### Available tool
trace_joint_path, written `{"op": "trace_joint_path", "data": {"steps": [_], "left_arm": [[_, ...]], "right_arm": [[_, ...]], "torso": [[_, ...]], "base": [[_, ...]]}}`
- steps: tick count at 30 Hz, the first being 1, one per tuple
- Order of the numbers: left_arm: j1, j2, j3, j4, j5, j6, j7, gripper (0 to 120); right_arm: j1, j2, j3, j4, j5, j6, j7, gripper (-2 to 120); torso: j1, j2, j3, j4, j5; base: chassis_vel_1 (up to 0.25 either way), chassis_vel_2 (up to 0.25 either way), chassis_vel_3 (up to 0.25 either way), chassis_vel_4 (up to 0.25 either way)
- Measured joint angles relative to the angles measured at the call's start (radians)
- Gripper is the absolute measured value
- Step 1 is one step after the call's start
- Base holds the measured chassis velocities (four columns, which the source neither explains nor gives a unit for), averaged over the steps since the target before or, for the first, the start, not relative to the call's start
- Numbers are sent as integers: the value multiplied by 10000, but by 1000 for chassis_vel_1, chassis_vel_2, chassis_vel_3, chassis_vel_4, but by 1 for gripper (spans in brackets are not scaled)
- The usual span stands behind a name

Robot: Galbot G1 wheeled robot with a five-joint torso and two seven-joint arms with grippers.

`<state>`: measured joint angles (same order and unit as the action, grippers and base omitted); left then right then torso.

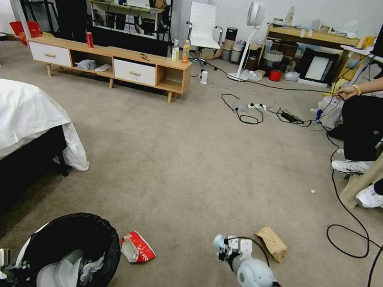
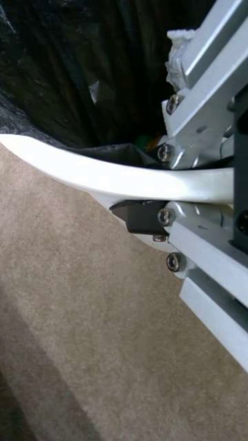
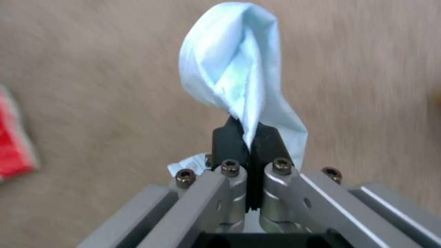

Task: Pick up the trash bin and place the garbage on the floor into it.

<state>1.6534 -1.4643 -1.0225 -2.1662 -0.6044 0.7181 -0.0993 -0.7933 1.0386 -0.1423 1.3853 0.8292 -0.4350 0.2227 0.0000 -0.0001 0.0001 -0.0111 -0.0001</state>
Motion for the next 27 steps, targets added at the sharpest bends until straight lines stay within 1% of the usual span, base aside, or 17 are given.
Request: {"op": "trace_joint_path", "data": {"steps": [3,4,6,7,8,9,10,12,14,16,17,20,22,23,24,25,27], "left_arm": [[-66,38,-1,-138,-155,52,-38,2],[-66,38,-1,-138,-155,52,-38,2],[-85,57,4,-220,-221,78,-52,2],[-85,57,4,-220,-221,78,-52,2],[-92,69,19,-258,-241,90,-61,2],[-108,81,66,-312,-261,115,-67,2],[-108,81,66,-312,-261,115,-67,2],[-139,85,133,-357,-270,148,-72,2],[-148,86,165,-377,-270,158,-77,2],[-161,91,215,-449,-271,167,-81,2],[-161,91,215,-449,-271,167,-81,2],[-161,136,218,-579,-296,170,-86,2],[-160,148,219,-601,-311,171,-87,2],[-160,174,227,-654,-343,173,-93,2],[-160,174,227,-654,-343,173,-93,2],[-171,195,241,-697,-350,177,-105,2],[-181,211,249,-776,-360,179,-121,2]], "right_arm": [[310,-665,-227,1882,639,8,373,0],[310,-665,-227,1882,639,8,373,0],[557,-871,-312,2869,1005,-25,575,0],[557,-871,-312,2869,1005,-25,575,0],[695,-959,-350,3391,1209,-55,685,0],[1021,-1099,-424,4403,1671,-118,935,0],[1021,-1099,-424,4403,1671,-118,935,0],[1437,-1177,-558,5336,2302,-227,1153,0],[1638,-1178,-646,5710,2629,-262,1233,0],[2190,-1070,-929,6608,3669,-493,1671,0],[2190,-1070,-929,6608,3669,-493,1671,0],[3073,-758,-1491,7483,4980,-944,2389,0],[3271,-669,-1609,7601,5173,-1015,2519,0],[3793,-392,-1881,7807,5732,-1247,2856,0],[3793,-392,-1881,7807,5732,-1247,2856,0],[4384,18,-2190,7924,6481,-1556,3325,0],[4883,433,-2494,7948,7145,-1844,3706,0]], "torso": [[0,0,0,0,1],[0,0,0,0,1],[0,0,-1,5,1],[0,0,-1,5,1],[0,0,0,4,1],[0,0,-1,3,0],[0,0,-1,3,0],[0,0,0,-1,1],[0,0,-1,0,0],[0,0,-1,1,-1],[0,0,-1,1,-1],[0,0,-1,0,0],[0,0,-1,1,0],[0,0,-1,1,-1],[0,0,-1,1,-1],[0,0,-1,3,0],[0,0,-1,4,-2]], "base": [[0,0,0,0],[0,0,0,0],[0,0,0,0],[0,0,0,0],[0,0,0,0],[0,0,0,0],[0,0,0,0],[0,0,0,0],[0,0,0,0],[0,0,0,0],[0,0,0,0],[0,0,0,0],[0,0,0,0],[0,0,0,0],[0,0,0,0],[0,0,0,0],[0,0,0,0]]}}
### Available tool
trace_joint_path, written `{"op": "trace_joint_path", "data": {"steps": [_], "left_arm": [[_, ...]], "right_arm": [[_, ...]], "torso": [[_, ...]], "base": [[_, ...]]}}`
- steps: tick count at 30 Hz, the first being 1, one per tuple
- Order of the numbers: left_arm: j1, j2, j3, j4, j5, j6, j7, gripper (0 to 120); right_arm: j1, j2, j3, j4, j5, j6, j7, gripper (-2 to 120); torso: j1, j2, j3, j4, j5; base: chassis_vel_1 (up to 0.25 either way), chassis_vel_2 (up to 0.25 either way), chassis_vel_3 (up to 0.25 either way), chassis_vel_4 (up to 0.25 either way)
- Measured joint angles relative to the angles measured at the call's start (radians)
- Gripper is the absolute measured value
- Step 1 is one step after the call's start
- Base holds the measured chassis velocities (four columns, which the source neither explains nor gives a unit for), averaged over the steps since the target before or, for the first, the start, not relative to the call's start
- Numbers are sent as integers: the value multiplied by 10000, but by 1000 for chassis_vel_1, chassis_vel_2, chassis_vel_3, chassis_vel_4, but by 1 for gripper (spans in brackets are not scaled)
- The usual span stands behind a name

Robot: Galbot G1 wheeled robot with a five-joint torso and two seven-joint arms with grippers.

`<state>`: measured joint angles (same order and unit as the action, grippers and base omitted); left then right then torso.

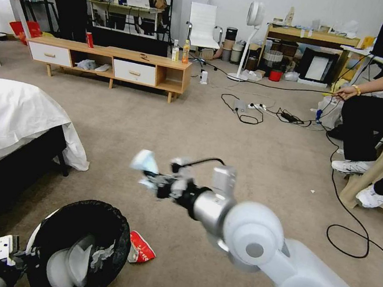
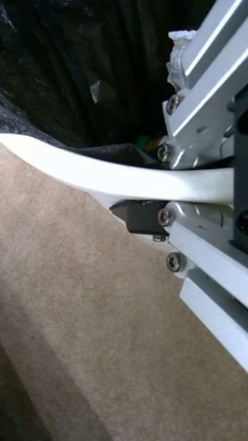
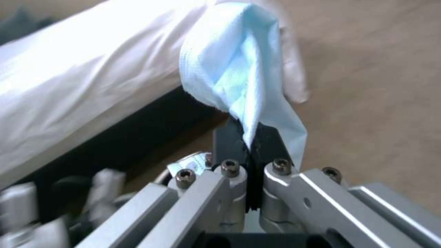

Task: Pick up the trash bin and place the garbage on the floor into it.

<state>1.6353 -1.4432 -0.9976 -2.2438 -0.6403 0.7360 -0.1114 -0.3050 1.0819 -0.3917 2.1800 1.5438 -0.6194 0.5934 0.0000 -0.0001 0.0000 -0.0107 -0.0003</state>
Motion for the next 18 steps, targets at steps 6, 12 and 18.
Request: {"op": "trace_joint_path", "data": {"steps": [6,12,18], "left_arm": [[-17,97,12,-118,-133,1,-110,2],[-68,189,-4,-117,-210,2,-121,2],[-103,256,-63,-117,-312,2,-135,2]], "right_arm": [[763,1091,-825,-134,1097,-550,753,0],[1197,1806,-1664,-401,1937,-1095,1586,0],[1313,2135,-2186,-769,2155,-1202,2089,0]], "torso": [[0,1,0,-4,2],[0,0,0,-3,1],[0,0,0,-3,2]], "base": [[0,0,0,0],[0,0,0,0],[0,0,0,0]]}}
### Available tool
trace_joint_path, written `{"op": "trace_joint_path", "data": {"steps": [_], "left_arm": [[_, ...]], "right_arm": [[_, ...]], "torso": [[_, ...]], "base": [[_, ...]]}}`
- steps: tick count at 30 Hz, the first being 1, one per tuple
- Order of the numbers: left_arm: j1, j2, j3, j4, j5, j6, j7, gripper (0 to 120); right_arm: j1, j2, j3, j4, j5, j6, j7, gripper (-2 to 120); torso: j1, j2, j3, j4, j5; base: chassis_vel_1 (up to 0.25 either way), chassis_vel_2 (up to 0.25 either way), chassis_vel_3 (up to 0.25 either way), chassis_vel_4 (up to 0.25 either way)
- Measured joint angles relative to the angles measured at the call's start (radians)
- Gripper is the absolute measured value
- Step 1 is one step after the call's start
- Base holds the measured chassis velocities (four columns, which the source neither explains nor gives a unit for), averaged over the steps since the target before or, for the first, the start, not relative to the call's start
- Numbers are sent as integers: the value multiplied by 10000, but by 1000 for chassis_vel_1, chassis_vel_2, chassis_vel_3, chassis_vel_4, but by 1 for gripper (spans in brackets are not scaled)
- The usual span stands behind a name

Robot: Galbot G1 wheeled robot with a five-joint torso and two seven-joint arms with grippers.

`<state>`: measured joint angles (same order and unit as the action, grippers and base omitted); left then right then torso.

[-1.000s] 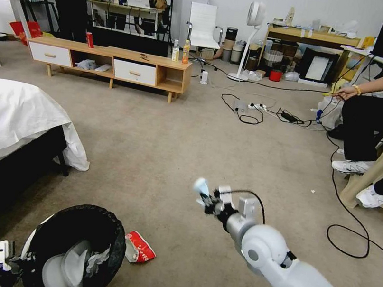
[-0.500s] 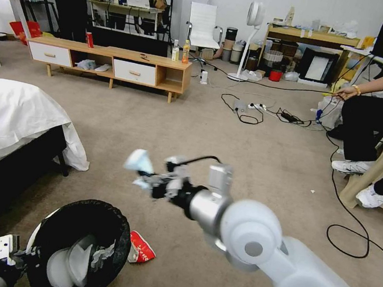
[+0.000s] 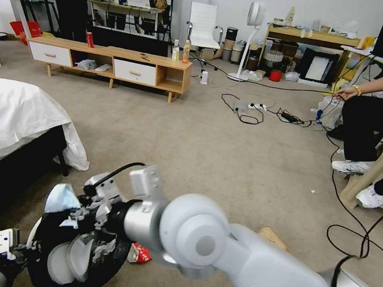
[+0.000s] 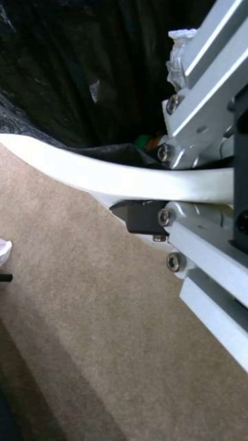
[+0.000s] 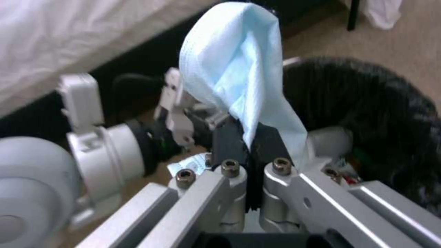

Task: Pick up the trash bin and place the garbage on the floor into it.

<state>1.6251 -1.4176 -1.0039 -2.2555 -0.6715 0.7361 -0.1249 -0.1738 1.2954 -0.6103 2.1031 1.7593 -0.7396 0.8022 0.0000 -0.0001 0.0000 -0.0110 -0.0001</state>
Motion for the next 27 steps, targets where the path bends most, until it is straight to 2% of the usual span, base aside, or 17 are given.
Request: {"op": "trace_joint_path", "data": {"steps": [15,27], "left_arm": [[-22,13,-2,59,-32,0,-2,2],[9,-24,28,109,-7,-7,14,2]], "right_arm": [[-414,-150,-381,-755,-593,2,242,0],[-1059,-88,-652,-1907,-1754,27,-273,0]], "torso": [[-1,0,0,0,1],[0,1,0,1,1]], "base": [[0,0,0,0],[0,0,0,0]]}}
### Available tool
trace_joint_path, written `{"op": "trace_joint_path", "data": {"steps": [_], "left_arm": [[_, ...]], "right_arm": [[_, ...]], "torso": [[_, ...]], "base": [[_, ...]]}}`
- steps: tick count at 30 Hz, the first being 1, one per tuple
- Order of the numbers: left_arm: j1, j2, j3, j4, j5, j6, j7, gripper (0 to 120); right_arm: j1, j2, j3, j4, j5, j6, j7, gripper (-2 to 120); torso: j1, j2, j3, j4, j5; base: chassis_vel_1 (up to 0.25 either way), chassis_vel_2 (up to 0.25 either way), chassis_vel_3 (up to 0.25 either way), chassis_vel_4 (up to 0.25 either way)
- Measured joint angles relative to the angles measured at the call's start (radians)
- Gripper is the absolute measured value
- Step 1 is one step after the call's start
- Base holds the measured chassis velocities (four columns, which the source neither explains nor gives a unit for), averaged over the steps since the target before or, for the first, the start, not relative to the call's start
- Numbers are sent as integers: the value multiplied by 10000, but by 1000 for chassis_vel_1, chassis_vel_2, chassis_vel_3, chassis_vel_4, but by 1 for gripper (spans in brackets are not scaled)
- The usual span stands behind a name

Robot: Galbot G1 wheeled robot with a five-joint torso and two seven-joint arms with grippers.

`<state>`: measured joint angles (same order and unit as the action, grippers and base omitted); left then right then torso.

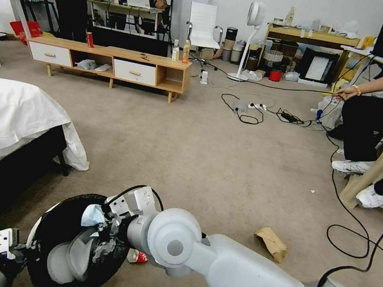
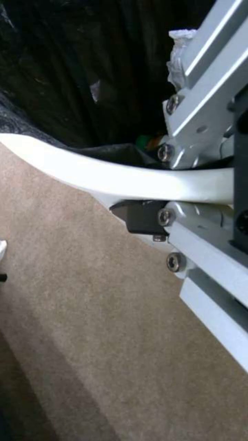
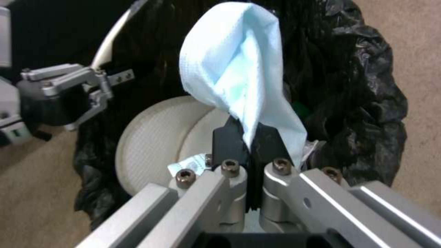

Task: Pick up the trash bin and place the garbage on the floor into it.

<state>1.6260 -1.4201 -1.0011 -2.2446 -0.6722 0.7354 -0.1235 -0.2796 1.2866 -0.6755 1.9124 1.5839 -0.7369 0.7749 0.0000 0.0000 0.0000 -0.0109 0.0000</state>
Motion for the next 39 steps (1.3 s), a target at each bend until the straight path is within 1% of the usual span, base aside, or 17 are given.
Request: {"op": "trace_joint_path", "data": {"steps": [16,18,19,22,23,24,25,27,28,29,30,32,33,34,35,37,39], "left_arm": [[-13,-65,13,115,26,-1,43,2],[-22,-72,22,160,39,-1,50,2],[-22,-72,22,160,39,-1,50,2],[-45,-71,33,189,48,-1,56,2],[-45,-71,33,189,48,-1,56,2],[-52,-69,33,197,48,-2,58,2],[-52,-69,33,197,48,-2,58,2],[-51,-65,33,205,50,-1,61,2],[-51,-65,33,205,50,-1,61,2],[-41,-64,22,213,49,-2,70,2],[-41,-64,22,213,49,-2,70,2],[-26,-62,-9,219,49,-2,79,2],[-26,-62,-9,219,49,-2,79,2],[-27,-59,-22,227,50,-2,80,2],[-27,-59,-22,227,50,-2,80,2],[-38,-55,-27,253,50,-1,81,2],[-45,-58,-25,267,52,-2,81,2]], "right_arm": [[-417,249,-119,-982,-836,12,-466,1],[-470,244,-78,-989,-879,14,-485,14],[-470,244,-78,-989,-879,14,-485,14],[-474,241,5,-924,-874,15,-489,30],[-474,241,5,-924,-874,15,-489,30],[-468,248,15,-912,-867,15,-490,36],[-468,248,15,-912,-867,15,-490,36],[-442,264,47,-886,-862,15,-496,47],[-442,264,47,-886,-862,15,-496,47],[-423,267,76,-844,-854,15,-500,55],[-423,267,76,-844,-854,15,-500,55],[-403,262,154,-729,-836,15,-502,65],[-403,262,154,-729,-836,15,-502,65],[-388,256,207,-670,-816,15,-496,73],[-388,256,207,-670,-816,15,-496,73],[-359,224,358,-494,-702,16,-451,87],[-347,193,420,-415,-663,16,-433,92]], "torso": [[0,0,0,-1,0],[0,0,0,-1,0],[0,0,0,-1,0],[0,0,0,-1,-1],[0,0,0,-1,-1],[0,0,0,-2,0],[0,0,0,-2,0],[0,0,0,-1,0],[0,0,0,-1,0],[0,0,-1,-1,-1],[0,0,-1,-1,-1],[0,0,0,-1,-1],[0,0,0,-1,-1],[0,0,0,-1,0],[0,0,0,-1,0],[0,0,0,0,0],[0,0,0,-1,0]], "base": [[0,0,0,0],[0,0,0,0],[0,0,0,0],[0,0,0,0],[0,0,0,0],[0,0,0,0],[0,0,0,0],[0,0,0,0],[0,0,0,0],[0,0,0,0],[0,0,0,0],[0,0,0,0],[0,0,0,0],[0,0,0,0],[0,0,0,0],[0,0,0,0],[0,0,0,0]]}}
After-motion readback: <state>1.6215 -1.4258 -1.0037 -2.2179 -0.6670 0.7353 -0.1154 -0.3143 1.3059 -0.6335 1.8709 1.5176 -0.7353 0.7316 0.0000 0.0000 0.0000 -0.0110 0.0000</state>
